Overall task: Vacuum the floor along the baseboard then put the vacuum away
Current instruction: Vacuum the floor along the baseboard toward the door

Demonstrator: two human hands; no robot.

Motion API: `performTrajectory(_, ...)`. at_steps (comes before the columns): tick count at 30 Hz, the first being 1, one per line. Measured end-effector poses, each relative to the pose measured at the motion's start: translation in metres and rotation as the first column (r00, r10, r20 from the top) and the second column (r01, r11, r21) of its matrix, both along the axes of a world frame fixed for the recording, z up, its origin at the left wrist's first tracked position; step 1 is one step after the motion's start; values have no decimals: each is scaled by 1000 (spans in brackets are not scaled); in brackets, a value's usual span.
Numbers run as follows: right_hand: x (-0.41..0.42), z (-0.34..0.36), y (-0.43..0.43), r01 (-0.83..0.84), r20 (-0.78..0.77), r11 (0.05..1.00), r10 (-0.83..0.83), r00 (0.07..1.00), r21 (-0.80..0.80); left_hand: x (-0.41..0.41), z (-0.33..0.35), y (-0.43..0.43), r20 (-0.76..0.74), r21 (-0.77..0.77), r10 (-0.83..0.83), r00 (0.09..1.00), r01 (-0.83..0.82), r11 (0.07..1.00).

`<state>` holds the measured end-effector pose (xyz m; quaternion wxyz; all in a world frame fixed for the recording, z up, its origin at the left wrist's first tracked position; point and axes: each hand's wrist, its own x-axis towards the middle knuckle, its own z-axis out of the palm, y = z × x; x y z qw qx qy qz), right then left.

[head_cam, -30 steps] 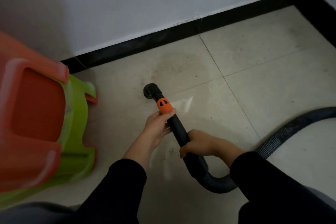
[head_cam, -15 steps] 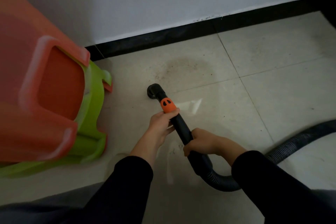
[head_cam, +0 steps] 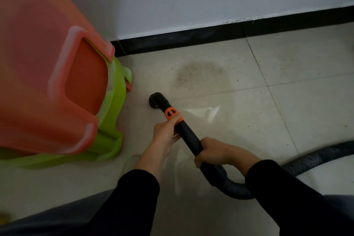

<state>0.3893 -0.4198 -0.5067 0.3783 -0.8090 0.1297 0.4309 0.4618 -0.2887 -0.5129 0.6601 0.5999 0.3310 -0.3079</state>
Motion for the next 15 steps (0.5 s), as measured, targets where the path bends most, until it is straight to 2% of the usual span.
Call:
performTrajectory(8,11,2,18,-76,27,995,78,997,-61,8,-1,17,-17,30,46,999,-45,999)
performTrajectory(15,18,0,26,-58,46,996,62,997,-74,16,-5,21,-9,-7,73,997,-74,997)
